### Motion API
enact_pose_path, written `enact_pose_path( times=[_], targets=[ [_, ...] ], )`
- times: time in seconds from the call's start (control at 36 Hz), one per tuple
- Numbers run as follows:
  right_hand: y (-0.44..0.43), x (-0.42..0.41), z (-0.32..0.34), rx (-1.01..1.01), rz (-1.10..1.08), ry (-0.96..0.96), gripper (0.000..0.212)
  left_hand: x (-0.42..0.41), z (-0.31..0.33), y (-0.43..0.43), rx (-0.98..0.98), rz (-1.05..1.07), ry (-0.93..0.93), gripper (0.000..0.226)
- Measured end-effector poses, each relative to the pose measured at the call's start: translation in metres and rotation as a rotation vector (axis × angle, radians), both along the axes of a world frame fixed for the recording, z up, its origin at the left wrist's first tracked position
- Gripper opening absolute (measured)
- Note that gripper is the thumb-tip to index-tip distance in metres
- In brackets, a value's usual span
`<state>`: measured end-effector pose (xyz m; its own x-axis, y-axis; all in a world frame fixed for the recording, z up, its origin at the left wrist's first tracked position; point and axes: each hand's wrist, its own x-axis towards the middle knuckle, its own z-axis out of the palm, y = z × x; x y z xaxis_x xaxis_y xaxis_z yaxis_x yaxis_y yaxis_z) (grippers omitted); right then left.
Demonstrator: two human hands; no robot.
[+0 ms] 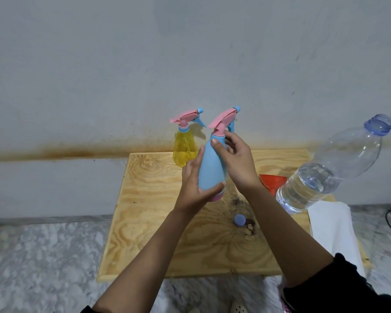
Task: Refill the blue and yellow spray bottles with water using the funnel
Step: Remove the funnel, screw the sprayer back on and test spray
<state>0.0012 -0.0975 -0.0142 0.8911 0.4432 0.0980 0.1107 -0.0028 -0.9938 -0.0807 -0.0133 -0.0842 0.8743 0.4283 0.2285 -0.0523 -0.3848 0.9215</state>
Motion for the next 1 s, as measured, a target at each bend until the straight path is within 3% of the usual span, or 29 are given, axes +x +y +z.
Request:
enact_pose_path(
  times=[0.19,0.33,0.44,0.56,0.78,0.89,1.0],
  targets=[
    [-0.009,0.005,0.005,0.076,0.075,0.1,0.015,-0.003,0.002,0.002,0.018,-0.029,0.042,0.094],
    [-0.018,0.014,0.01,0.098,0.175,0.169,0.015,-0.006,0.012,0.009,-0.072,-0.176,0.033,0.096],
    [-0.017,0.015,0.008,0.065,0.121,0.151,0.013,-0.004,0.013,0.004,-0.091,-0.173,0.031,0.095],
    [-0.013,0.012,0.0,-0.01,0.033,0.108,0.011,-0.006,0.005,-0.008,0.051,-0.022,0.091,0.097],
    [-0.004,0.002,-0.009,-0.172,-0.096,-0.027,0.02,-0.008,-0.017,-0.026,0.572,0.264,0.04,0.09],
    [-0.004,-0.001,-0.01,-0.221,-0.067,-0.04,0.023,-0.011,-0.022,-0.025,0.624,0.305,0.042,0.091],
    [-0.007,-0.004,-0.01,-0.234,-0.038,-0.048,0.022,-0.015,-0.024,-0.022,0.53,0.239,0.039,0.092]
  ],
)
